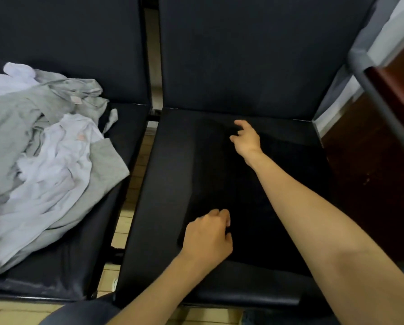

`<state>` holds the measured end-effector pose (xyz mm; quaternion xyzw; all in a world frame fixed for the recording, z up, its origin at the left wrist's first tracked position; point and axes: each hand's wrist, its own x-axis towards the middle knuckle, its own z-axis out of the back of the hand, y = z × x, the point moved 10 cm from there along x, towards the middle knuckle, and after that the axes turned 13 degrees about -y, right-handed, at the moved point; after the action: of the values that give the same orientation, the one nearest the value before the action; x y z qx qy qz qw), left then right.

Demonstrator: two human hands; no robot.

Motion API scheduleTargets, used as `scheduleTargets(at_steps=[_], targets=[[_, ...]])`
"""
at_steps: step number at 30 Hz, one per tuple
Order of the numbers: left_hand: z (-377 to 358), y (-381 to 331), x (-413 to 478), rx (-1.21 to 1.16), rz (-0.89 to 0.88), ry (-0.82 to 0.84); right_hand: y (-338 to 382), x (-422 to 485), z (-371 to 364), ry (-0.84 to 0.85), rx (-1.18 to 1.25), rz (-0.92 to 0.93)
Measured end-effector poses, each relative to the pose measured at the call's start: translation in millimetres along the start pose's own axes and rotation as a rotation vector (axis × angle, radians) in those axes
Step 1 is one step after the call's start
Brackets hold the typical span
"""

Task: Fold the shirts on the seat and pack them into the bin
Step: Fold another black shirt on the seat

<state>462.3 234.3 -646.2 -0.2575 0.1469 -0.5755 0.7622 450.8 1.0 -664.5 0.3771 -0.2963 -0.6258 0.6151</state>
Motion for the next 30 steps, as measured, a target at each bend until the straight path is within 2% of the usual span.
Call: scheduleTargets(at_steps=[4,7,10,11,13,15,17,19,21,24,26,28,30], targets=[[1.8,-10.7,-0.3,-0.126,-0.039,0.003,7.2,1.2,9.3,-0.075,-0.064,0.089],[-10.2,-13.3,-4.7,-0.116,-0.048,0.125,4.7,-0.8,10.4,-0.064,-0.121,0.128],[-14.6,-2.6,-4.6,-0.115,0.043,0.208,-5.7,-6.1,10.1,-0.016,-0.163,0.128],[-11.2,0.0,-3.1,-0.117,0.070,0.186,-8.7,-7.7,12.3,-0.011,-0.165,0.127],[6.1,4.2,3.3,-0.059,0.056,0.007,-9.9,-11.3,18.6,-0.010,-0.195,0.168],[27.1,0.7,7.3,0.037,-0.085,-0.254,-5.9,-19.5,27.5,-0.032,-0.242,0.263],[20.2,-1.7,3.9,0.146,-0.234,-0.315,-1.1,-37.1,38.4,-0.055,-0.263,0.371],[-4.2,8.5,-1.9,0.297,-0.287,-0.211,-0.9,-61.9,45.8,-0.053,-0.310,0.496],[-22.1,24.9,-9.2,0.392,-0.251,-0.105,-13.2,-86.2,47.0,-0.006,-0.433,0.587],[-34.7,35.8,-13.4,0.418,-0.205,0.012,-51.6,-114.8,39.5,0.159,-0.701,0.604],[-37.9,34.9,-12.5,0.426,-0.189,0.089,-66.8,-124.8,36.3,0.236,-0.761,0.586],[-38.4,35.7,-14.1,0.429,-0.164,0.126,-61.8,-121.1,48.0,0.191,-0.652,0.552],[-28.2,23.3,-12.3,0.412,-0.200,0.044,-52.7,-101.5,81.5,0.021,-0.527,0.497]])
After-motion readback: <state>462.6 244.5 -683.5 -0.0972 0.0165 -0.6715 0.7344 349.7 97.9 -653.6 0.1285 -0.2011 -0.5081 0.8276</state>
